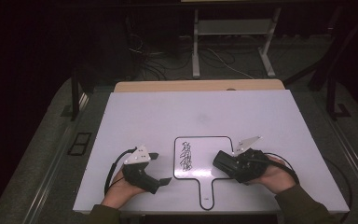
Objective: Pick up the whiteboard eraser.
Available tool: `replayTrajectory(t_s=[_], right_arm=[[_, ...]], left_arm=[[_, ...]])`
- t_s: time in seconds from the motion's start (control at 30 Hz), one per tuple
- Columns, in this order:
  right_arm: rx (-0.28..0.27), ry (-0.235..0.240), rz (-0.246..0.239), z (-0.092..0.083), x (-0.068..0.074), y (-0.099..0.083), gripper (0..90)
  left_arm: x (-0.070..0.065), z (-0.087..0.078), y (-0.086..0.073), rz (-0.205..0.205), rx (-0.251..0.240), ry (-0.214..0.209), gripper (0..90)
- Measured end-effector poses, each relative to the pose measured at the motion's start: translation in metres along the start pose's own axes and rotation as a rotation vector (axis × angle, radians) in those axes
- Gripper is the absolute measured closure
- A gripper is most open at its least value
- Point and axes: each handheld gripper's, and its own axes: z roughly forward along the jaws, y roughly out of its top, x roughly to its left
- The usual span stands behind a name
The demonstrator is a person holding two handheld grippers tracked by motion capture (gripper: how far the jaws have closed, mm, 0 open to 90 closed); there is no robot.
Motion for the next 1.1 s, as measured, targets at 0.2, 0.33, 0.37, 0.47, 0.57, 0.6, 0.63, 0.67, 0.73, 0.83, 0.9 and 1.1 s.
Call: replayTrajectory(t_s=[0.2,0.33,0.37,0.47,0.57,0.6,0.63,0.67,0.73,0.83,0.9,1.1], right_arm=[[-0.010,0.002,-0.001,0.001,-0.003,0.009,38.5],[-0.011,0.002,-0.005,0.003,-0.003,0.015,38.5],[-0.015,0.004,-0.001,0.004,-0.003,0.016,38.5],[-0.021,0.009,-0.004,0.005,-0.005,0.020,38.5],[-0.028,0.009,0.002,0.007,-0.006,0.025,38.5],[-0.028,0.009,0.002,0.007,-0.006,0.025,38.5],[-0.030,0.012,0.000,0.007,-0.007,0.027,38.5],[-0.027,0.016,-0.002,0.008,-0.008,0.028,38.5],[-0.032,0.019,-0.004,0.008,-0.008,0.031,38.5],[-0.032,0.021,-0.003,0.010,-0.008,0.035,38.5],[-0.035,0.029,-0.007,0.011,-0.008,0.038,38.5],[-0.041,0.030,-0.016,0.012,-0.009,0.046,38.5]], left_arm=[[0.002,0.001,-0.001,0.004,-0.006,0.005,0.0],[0.003,0.000,-0.001,-0.003,-0.012,0.011,0.0],[0.004,0.000,-0.001,-0.003,-0.012,0.011,0.0],[0.004,0.000,-0.001,0.001,-0.010,0.011,0.0],[0.004,0.001,-0.001,0.002,-0.011,0.009,0.0],[0.003,0.001,-0.001,-0.001,-0.012,0.008,0.0],[0.003,0.001,-0.001,-0.001,-0.012,0.008,0.0],[0.003,0.001,-0.001,0.000,-0.012,0.009,0.0],[0.003,0.001,-0.001,-0.002,-0.014,0.008,0.0],[0.003,0.001,-0.001,0.000,-0.015,0.008,0.0],[0.003,0.001,-0.001,0.002,-0.016,0.009,0.0],[0.003,0.001,0.000,-0.001,-0.019,0.008,0.0]])
